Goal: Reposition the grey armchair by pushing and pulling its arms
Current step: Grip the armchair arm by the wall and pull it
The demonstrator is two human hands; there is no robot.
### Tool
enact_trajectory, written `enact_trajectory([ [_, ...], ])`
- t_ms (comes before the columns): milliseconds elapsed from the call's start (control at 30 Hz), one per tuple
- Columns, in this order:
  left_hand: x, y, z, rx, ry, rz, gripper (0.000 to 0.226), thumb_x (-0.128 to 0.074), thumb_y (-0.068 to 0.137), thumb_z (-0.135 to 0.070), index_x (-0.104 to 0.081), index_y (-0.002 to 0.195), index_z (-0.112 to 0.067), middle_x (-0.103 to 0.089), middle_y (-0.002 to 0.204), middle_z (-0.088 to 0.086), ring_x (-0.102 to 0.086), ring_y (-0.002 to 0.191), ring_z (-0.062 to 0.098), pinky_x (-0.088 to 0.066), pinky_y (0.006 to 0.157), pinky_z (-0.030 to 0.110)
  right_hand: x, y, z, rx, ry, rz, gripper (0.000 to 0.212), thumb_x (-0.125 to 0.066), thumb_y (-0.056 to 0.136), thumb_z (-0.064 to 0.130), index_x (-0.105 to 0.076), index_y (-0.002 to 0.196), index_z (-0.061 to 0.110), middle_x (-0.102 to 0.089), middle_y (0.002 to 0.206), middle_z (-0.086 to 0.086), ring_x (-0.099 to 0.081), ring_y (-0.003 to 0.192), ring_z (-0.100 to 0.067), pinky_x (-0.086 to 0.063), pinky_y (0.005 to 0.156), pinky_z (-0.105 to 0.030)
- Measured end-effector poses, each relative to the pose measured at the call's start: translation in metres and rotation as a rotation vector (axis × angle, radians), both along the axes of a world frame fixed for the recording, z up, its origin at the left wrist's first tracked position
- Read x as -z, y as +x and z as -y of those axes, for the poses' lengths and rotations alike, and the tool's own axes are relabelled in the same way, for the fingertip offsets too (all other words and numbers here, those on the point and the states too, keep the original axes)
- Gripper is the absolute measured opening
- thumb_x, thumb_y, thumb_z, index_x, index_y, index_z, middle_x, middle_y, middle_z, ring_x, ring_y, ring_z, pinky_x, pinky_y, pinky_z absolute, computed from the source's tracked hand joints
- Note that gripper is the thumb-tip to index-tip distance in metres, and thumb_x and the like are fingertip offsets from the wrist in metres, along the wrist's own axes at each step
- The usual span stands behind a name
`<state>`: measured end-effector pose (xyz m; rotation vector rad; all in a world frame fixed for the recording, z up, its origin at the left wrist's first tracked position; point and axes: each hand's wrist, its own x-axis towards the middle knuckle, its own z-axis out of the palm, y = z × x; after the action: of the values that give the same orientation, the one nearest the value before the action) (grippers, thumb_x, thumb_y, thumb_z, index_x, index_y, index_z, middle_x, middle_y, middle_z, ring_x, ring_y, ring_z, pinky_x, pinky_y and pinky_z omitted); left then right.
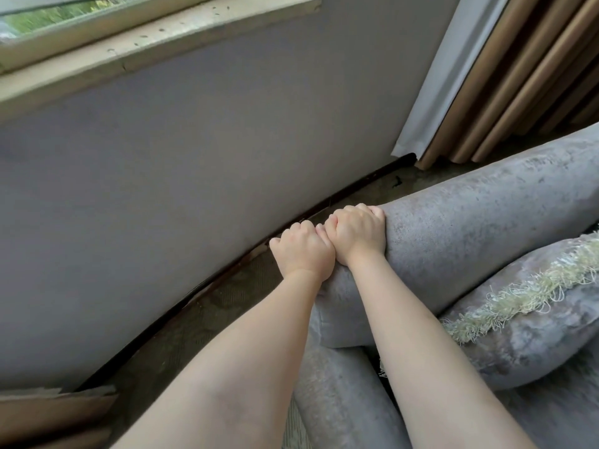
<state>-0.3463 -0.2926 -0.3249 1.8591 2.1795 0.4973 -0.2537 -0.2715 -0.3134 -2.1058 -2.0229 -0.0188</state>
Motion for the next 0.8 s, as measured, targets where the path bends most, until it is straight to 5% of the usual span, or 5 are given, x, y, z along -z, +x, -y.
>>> enact_trajectory([
  [400, -0.016, 0.001, 0.022, 0.027, -0.088, 0.017, 0.043, -0.021, 0.095, -0.032, -0.056, 0.104, -0.01, -0.059, 0.112, 0.01, -0.053, 0.102, 0.03, -0.031, 0.086, 0.041, -0.022, 0.005, 0.014, -0.117, -0.255, 0.175, 0.045, -0.021, 0.098, 0.033, -0.057, 0.119, 0.017, -0.056, 0.125, -0.007, -0.046, 0.119, -0.028, -0.03, 0.094, -0.039],
  [800, -0.024, -0.001, 0.054, -0.044, -0.035, 0.015, 0.039, -0.022, 0.095, -0.03, -0.056, 0.094, -0.01, -0.061, 0.106, 0.011, -0.054, 0.097, 0.031, -0.031, 0.086, 0.041, -0.031, 0.002, 0.042, -0.18, -0.24, 0.187, 0.049, -0.018, 0.098, 0.034, -0.058, 0.12, 0.015, -0.055, 0.127, -0.008, -0.046, 0.12, -0.027, -0.028, 0.095, -0.038],
])
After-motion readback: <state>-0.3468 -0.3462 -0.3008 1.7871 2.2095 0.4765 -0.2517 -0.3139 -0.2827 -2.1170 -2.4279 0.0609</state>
